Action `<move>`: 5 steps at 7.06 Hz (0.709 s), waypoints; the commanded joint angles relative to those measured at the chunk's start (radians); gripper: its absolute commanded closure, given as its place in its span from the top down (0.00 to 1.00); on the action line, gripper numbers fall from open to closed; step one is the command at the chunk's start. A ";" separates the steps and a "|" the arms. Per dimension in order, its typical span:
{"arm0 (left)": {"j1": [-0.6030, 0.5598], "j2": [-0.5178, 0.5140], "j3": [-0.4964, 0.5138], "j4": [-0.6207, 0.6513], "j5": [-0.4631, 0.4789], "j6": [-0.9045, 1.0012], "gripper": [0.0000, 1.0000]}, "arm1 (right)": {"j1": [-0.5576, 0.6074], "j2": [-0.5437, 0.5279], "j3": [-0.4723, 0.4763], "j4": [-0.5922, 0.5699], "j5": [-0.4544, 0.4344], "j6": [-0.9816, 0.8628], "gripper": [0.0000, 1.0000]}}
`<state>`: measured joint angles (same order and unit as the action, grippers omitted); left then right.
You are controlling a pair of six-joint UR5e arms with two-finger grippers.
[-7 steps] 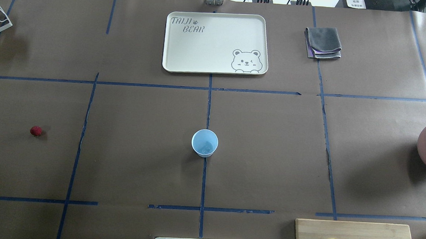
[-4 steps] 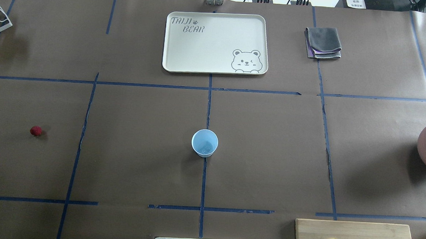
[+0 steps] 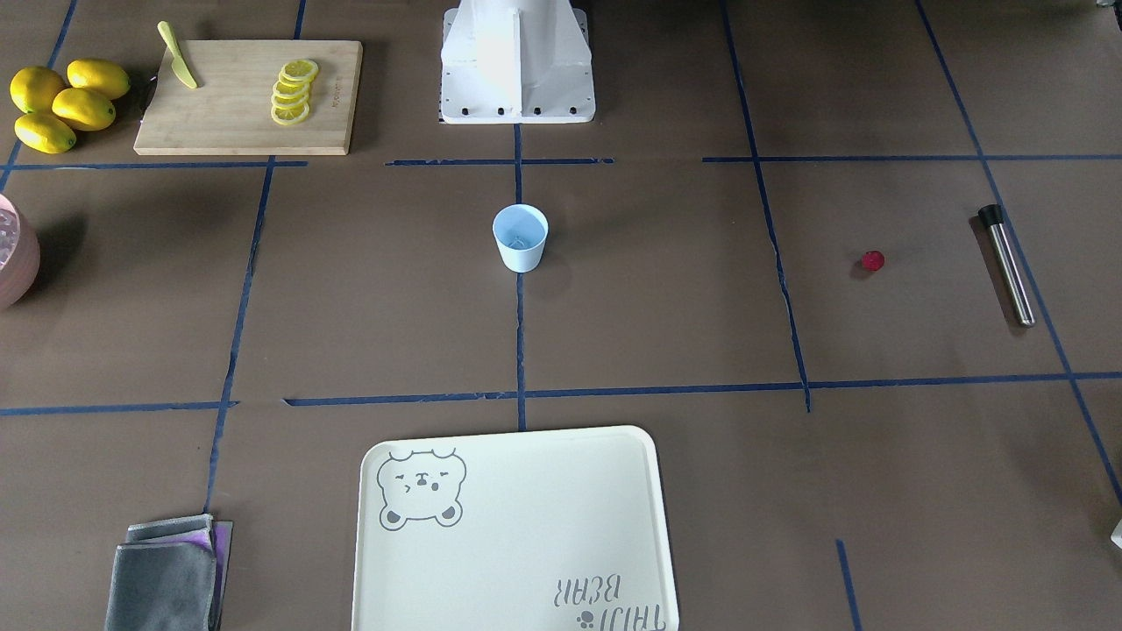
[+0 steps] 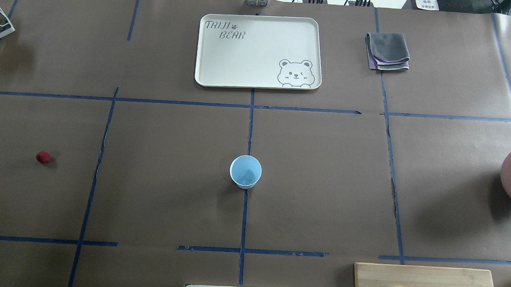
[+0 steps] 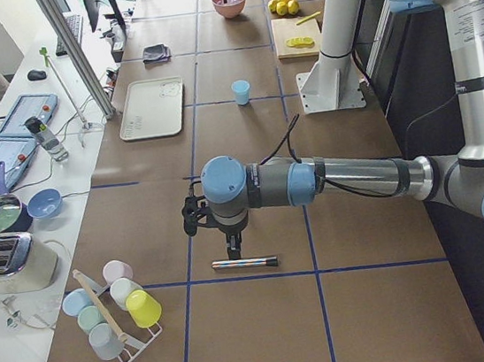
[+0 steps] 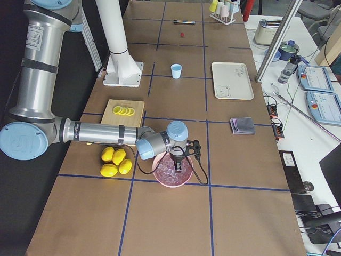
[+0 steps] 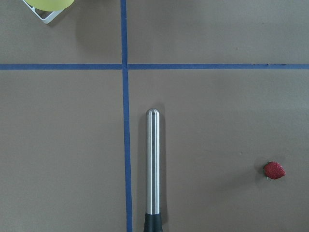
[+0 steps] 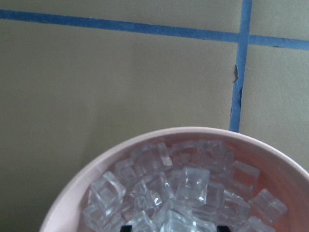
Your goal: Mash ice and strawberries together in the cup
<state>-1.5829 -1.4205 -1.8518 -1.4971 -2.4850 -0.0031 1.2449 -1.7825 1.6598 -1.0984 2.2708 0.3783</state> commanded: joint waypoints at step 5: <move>0.000 0.008 -0.001 0.000 0.000 0.000 1.00 | 0.001 0.000 0.033 0.005 -0.002 0.019 0.00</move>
<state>-1.5831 -1.4154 -1.8530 -1.4972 -2.4850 -0.0031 1.2444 -1.7825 1.6728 -1.0953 2.2688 0.3983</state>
